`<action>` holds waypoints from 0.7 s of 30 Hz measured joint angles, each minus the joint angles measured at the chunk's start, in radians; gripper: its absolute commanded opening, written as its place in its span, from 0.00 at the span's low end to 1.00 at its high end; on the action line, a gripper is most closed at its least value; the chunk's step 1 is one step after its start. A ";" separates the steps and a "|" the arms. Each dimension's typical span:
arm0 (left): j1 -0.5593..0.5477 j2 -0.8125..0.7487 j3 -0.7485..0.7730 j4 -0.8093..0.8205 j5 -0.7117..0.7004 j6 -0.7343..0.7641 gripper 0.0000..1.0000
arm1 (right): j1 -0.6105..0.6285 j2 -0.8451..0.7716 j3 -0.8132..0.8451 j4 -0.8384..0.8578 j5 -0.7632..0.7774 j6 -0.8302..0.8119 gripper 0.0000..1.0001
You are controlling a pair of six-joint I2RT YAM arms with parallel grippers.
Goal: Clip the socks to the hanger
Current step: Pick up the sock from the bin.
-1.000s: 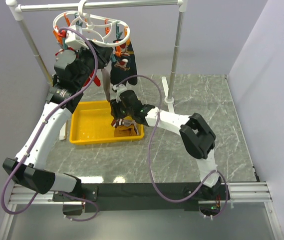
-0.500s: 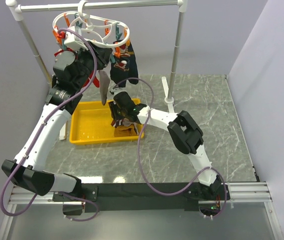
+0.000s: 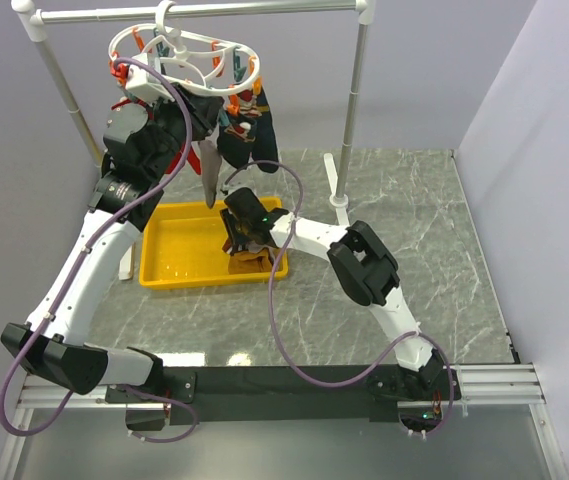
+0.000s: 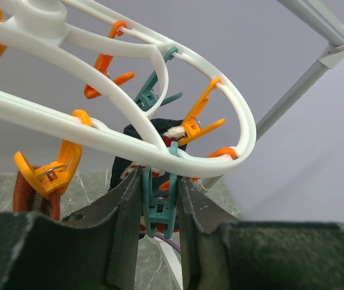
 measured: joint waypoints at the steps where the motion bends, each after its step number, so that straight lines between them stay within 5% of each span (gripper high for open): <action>1: 0.000 0.000 -0.001 0.000 0.000 0.000 0.22 | 0.000 0.002 0.004 -0.008 0.000 0.000 0.43; 7: 0.000 0.000 -0.005 0.000 0.000 0.000 0.22 | 0.000 0.013 0.037 -0.019 0.010 0.000 0.35; 21: 0.000 0.000 -0.005 0.000 -0.024 0.018 0.22 | 0.000 0.065 0.104 -0.046 0.008 0.000 0.33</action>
